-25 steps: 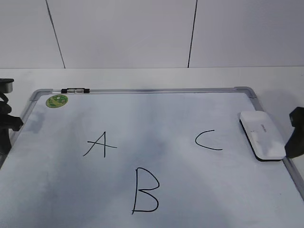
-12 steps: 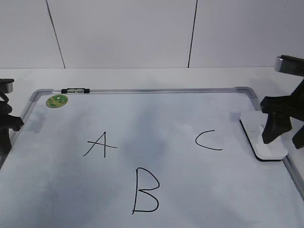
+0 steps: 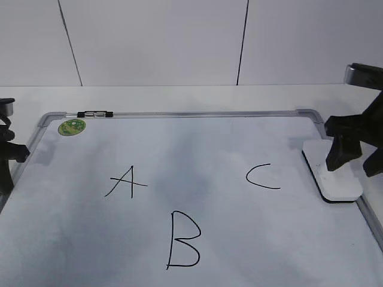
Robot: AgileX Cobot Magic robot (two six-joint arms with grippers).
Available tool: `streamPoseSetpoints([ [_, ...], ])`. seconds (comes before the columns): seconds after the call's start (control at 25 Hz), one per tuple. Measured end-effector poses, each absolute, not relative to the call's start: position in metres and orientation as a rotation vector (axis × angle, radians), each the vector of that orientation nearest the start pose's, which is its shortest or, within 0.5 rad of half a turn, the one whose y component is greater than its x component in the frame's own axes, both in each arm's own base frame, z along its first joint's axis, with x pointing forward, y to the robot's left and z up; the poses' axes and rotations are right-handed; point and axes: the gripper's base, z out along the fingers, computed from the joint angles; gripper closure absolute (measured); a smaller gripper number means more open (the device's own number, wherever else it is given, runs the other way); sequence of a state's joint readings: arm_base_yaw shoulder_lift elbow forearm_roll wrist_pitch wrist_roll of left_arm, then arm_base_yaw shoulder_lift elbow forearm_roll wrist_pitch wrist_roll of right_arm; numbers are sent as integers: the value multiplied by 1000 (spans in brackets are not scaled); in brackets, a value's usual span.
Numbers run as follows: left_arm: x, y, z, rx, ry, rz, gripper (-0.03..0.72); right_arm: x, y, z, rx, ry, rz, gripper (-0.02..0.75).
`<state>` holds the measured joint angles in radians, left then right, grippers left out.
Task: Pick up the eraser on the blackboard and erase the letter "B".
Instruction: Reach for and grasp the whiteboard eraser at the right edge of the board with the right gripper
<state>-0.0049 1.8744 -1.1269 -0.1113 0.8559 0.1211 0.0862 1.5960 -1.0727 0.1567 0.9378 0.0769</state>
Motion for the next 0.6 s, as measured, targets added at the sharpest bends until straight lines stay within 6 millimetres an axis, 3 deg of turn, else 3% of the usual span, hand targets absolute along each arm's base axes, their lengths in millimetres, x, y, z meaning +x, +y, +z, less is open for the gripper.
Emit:
streamPoseSetpoints([
  [0.16,338,-9,154,72,3079,-128,666,304,37,231,109,2887,223,228],
  [0.36,338,-9,154,70,3079,-128,666,308,37,229,111,2858,219,117],
  [0.6,338,-9,154,70,3080,-128,666,325,35,207,75,2907,156,99],
])
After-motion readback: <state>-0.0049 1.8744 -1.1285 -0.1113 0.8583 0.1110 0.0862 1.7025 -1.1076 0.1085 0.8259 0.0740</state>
